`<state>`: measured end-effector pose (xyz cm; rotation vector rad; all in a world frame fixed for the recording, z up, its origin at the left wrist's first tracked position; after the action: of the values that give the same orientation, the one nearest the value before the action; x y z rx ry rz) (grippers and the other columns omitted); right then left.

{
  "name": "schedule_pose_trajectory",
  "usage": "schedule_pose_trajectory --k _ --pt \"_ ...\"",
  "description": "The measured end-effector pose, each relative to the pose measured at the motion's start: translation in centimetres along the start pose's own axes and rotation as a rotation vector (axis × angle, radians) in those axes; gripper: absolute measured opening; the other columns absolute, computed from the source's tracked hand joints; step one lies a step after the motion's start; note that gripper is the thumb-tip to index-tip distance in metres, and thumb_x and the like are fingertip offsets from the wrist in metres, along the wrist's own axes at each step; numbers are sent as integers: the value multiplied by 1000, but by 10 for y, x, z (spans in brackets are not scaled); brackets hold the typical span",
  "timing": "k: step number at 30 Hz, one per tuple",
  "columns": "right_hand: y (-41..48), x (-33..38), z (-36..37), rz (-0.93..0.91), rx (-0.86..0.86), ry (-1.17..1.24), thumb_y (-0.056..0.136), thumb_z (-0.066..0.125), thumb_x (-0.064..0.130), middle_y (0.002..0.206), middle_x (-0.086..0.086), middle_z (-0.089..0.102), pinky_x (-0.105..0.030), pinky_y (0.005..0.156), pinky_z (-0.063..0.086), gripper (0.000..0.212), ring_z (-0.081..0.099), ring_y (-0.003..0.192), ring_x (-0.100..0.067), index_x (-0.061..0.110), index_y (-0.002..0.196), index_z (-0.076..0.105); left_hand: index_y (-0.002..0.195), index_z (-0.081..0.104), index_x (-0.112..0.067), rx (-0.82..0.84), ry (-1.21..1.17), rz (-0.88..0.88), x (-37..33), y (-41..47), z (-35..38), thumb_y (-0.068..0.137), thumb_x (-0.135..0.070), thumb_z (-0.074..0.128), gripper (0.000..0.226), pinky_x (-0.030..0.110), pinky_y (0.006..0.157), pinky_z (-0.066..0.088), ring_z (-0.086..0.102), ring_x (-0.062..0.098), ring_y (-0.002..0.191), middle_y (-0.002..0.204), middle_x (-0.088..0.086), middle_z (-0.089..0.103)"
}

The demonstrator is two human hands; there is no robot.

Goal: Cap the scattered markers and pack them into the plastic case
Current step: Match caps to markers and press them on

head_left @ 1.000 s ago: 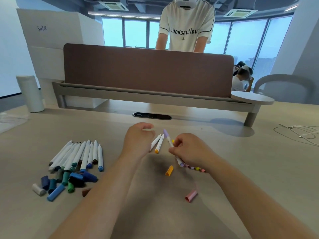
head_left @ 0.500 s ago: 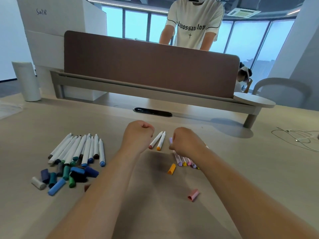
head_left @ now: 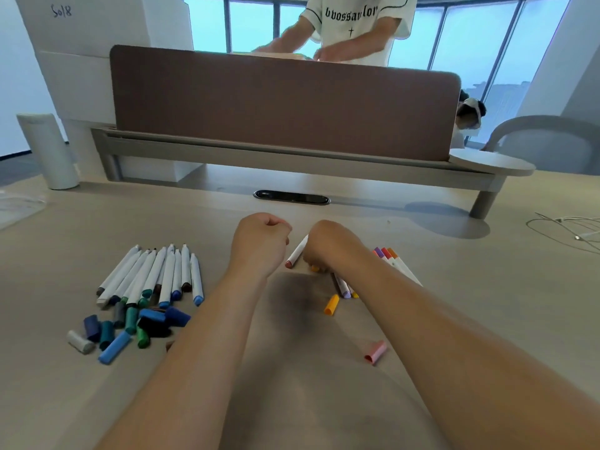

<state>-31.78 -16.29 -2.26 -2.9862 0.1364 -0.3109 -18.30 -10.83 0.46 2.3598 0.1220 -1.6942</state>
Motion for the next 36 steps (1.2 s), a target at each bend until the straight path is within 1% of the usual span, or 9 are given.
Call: schedule_pose_trajectory --k 7,12,17,22,25,28,32,34,36 --pt "-32 -20 -25 -25 -36 74 88 61 17 64 -7 51 -24 56 40 25 49 55 -18 8 66 53 92 66 -11 25 213 -2 0 -1 10 98 -20 50 20 28 66 44 55 15 75 89 9 66" --pt "-64 -57 -31 -2 48 434 84 58 17 56 -7 47 -21 45 31 22 36 41 -16 6 65 56 92 71 3 356 547 100 -5 -24 44 88 -37 65 41 28 58 38 52 21 67 85 18 66" --pt "-79 -76 -21 -11 35 592 85 58 23 64 -10 55 -22 48 35 23 42 50 -19 7 69 59 92 70 -4 616 820 133 4 -48 69 78 -45 76 44 28 57 34 52 17 71 86 12 66" --pt "-84 -83 -18 -59 -60 641 78 61 21 62 -9 60 -31 57 47 17 54 51 -22 7 67 60 89 70 -9 624 854 134 9 -48 71 85 -30 69 21 25 62 40 53 13 72 91 11 70" --pt "-88 -82 -19 -72 -94 642 75 68 21 56 -7 64 -33 56 52 19 57 49 -18 2 75 66 92 73 -2 514 721 107 1 -39 61 92 -27 61 28 18 59 37 45 12 73 90 14 70" --pt "-95 -74 -24 -141 -100 659 79 67 17 59 -6 70 -35 53 55 17 60 48 -14 0 84 66 86 73 -4 346 273 -3 -1 -22 41 92 -24 62 23 25 58 39 50 16 60 77 10 68" --pt "-101 -57 -17 -252 -38 732 81 68 10 76 -10 73 -24 49 52 21 64 56 -16 6 99 56 107 69 -10 249 -302 -152 8 -14 31 94 -9 59 16 28 56 41 48 14 56 74 8 68" --pt "-101 -50 -10 -296 -9 678 88 64 21 86 -10 72 -32 62 57 14 65 64 -18 14 97 57 104 70 -13 199 -401 -173 7 -14 26 94 -9 60 14 33 60 45 52 17 60 74 9 71" --pt "-102 -44 -6 -344 37 665 97 57 28 77 -5 71 -26 57 53 11 64 57 -14 18 92 57 102 68 -12 170 -453 -180 6 -15 22 95 -8 60 12 32 59 45 55 18 60 72 7 72"
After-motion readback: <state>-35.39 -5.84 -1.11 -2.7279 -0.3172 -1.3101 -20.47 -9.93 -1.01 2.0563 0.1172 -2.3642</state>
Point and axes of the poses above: each hand's wrist, its own y-axis towards the middle knuckle, its own z-axis out of the palm, x = y × z, the point moved 7 cm from there along y, towards the middle knuckle
